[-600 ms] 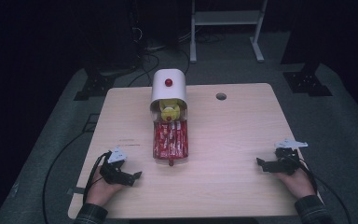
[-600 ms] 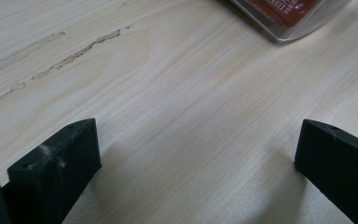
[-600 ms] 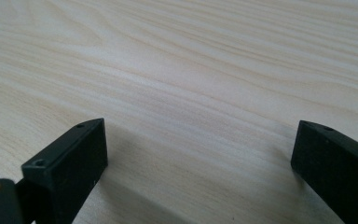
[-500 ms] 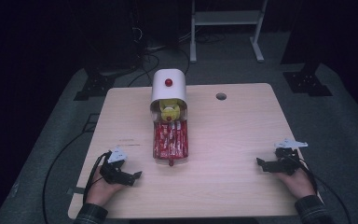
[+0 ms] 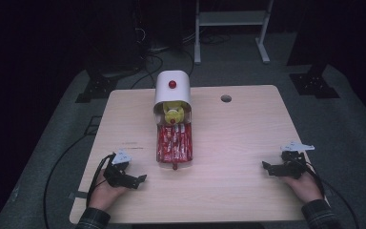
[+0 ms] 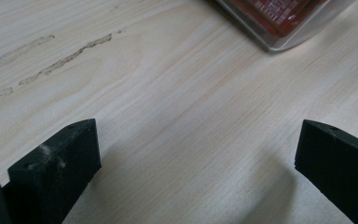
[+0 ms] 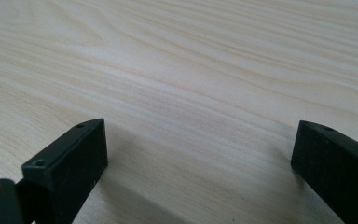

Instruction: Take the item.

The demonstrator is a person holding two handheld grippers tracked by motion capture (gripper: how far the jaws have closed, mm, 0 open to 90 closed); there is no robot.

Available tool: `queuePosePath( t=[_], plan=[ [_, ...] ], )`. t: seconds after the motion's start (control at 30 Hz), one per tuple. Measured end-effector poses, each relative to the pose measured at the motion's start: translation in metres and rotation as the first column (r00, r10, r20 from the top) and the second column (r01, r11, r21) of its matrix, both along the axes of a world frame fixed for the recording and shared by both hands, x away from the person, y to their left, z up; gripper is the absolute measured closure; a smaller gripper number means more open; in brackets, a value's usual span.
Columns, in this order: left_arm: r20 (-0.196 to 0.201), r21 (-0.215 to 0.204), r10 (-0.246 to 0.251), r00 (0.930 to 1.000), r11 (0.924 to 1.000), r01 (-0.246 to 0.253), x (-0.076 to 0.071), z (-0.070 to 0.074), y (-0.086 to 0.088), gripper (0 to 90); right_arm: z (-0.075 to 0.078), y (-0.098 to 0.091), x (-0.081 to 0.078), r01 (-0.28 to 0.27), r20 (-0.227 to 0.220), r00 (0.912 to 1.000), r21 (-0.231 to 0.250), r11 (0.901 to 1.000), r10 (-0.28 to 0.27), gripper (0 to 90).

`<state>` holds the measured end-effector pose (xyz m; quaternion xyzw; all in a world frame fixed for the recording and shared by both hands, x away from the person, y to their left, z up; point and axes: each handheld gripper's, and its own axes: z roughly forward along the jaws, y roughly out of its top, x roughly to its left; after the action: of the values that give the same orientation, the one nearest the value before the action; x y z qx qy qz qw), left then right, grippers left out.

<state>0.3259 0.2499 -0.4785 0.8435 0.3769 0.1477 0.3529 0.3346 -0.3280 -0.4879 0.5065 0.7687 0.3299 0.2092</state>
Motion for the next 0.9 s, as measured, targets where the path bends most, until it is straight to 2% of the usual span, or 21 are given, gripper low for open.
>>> queuePosePath(
  t=[0.33,0.7,0.9],
  plan=[
    [-0.007,-0.027,-0.01,0.9999,0.9996,0.01,-0.001,0.007,-0.004,0.0,0.0,0.0,0.0,-0.004,0.001,1.0,0.0,1.0,0.004,2.9],
    [0.01,-0.032,-0.014,0.9999,0.9994,0.015,0.0,0.014,-0.007,0.0,0.0,0.0,0.0,-0.006,0.0,1.0,0.0,1.0,0.006,2.9],
    [0.013,-0.058,-0.012,0.9998,0.9982,0.012,0.002,0.02,-0.006,0.0,0.0,0.0,0.0,-0.006,0.001,1.0,-0.001,1.0,0.006,2.9]
  ],
)
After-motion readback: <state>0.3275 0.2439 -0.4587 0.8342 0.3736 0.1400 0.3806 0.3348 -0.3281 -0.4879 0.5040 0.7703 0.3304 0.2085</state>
